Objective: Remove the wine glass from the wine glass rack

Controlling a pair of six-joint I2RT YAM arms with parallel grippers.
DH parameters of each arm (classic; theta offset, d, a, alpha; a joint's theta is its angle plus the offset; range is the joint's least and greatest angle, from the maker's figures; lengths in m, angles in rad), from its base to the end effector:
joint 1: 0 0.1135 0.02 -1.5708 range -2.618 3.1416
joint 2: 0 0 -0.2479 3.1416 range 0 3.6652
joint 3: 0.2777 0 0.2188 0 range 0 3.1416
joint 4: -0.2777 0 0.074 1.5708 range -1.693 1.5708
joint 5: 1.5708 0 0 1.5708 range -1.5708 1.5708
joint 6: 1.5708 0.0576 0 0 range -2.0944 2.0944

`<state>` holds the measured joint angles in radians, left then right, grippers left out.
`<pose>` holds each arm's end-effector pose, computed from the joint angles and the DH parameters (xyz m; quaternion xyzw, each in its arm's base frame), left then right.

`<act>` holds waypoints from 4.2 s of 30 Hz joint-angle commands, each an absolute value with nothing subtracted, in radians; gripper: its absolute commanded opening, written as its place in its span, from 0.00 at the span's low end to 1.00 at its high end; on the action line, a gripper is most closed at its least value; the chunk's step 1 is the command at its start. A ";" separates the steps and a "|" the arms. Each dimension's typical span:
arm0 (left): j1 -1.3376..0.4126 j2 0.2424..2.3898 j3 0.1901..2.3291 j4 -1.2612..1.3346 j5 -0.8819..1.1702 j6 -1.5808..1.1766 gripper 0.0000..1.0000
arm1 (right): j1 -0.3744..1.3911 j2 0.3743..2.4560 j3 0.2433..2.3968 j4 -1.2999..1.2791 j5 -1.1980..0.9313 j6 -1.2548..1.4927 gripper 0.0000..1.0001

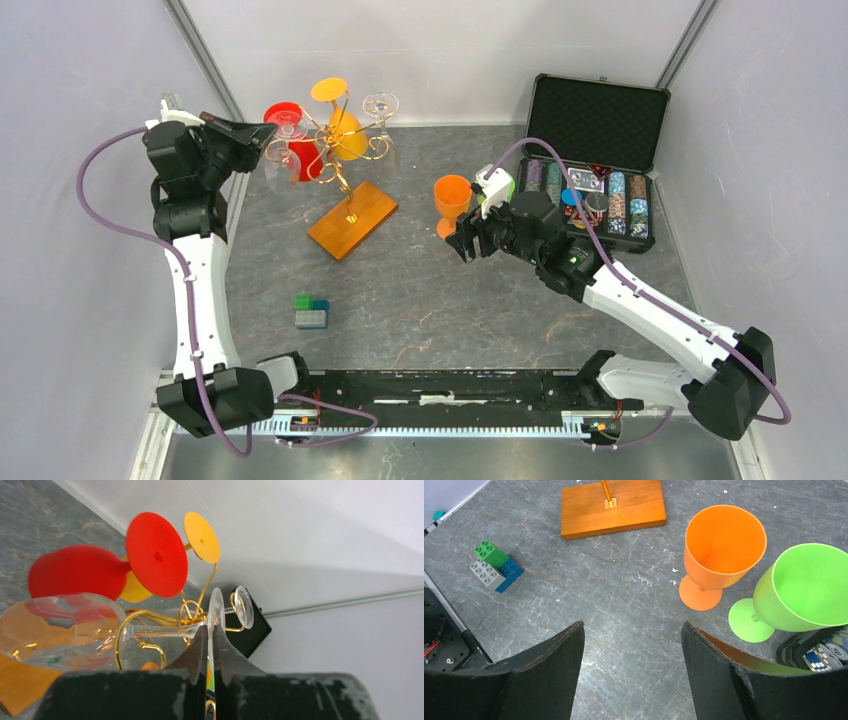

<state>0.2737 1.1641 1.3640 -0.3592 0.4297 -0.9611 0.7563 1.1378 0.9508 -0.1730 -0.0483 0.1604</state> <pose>0.2385 0.0420 0.4217 -0.3177 0.6864 -0.3663 0.5419 0.1850 0.1784 0.3120 -0.2544 0.7818 0.2695 0.5014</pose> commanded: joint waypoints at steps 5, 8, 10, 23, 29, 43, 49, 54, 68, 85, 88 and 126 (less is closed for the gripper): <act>0.279 1.123 1.343 -0.233 0.615 -1.057 0.02 | 0.752 1.113 0.945 -0.119 -0.061 0.171 0.76; 0.279 1.101 1.309 -0.215 0.653 -1.101 0.02 | 0.752 1.109 0.943 -0.114 -0.067 0.176 0.76; 0.278 1.077 1.286 -0.213 0.654 -1.118 0.02 | 0.752 1.105 0.939 -0.107 -0.081 0.176 0.76; 0.278 0.870 1.266 -0.442 0.510 -1.057 0.02 | 0.751 1.089 0.900 0.031 -0.310 0.179 0.77; 0.279 0.738 1.224 -0.552 0.461 -1.054 0.02 | 0.754 1.067 0.828 0.213 -0.453 0.264 0.77; 0.278 0.608 1.154 -0.643 0.663 -1.111 0.02 | 0.957 1.273 0.807 0.861 -0.454 0.378 0.77; 0.248 0.572 1.085 -0.552 0.755 -1.194 0.02 | 1.002 1.414 0.868 1.036 -0.371 0.345 0.77; 0.202 0.569 1.013 -0.476 0.801 -1.250 0.02 | 1.002 1.513 0.926 1.157 -0.359 0.325 0.78; 0.157 0.570 0.981 -0.375 0.847 -1.326 0.02 | 1.002 1.658 1.065 1.098 -0.548 0.178 0.63; 0.146 0.568 1.006 -0.362 0.852 -1.337 0.60 | 1.001 1.600 0.984 1.265 -0.383 0.293 0.00; 0.146 0.563 0.994 -0.361 0.840 -1.309 0.80 | 1.000 1.517 0.897 1.309 -0.262 0.302 0.00; -0.669 0.981 0.904 0.139 0.383 -1.318 0.73 | 0.938 0.971 0.497 1.178 0.602 0.869 0.00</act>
<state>-0.6346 0.9627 0.8867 0.0208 0.3935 -1.2678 0.9447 0.9653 0.5175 0.9901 0.6189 0.7624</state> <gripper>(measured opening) 0.747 0.058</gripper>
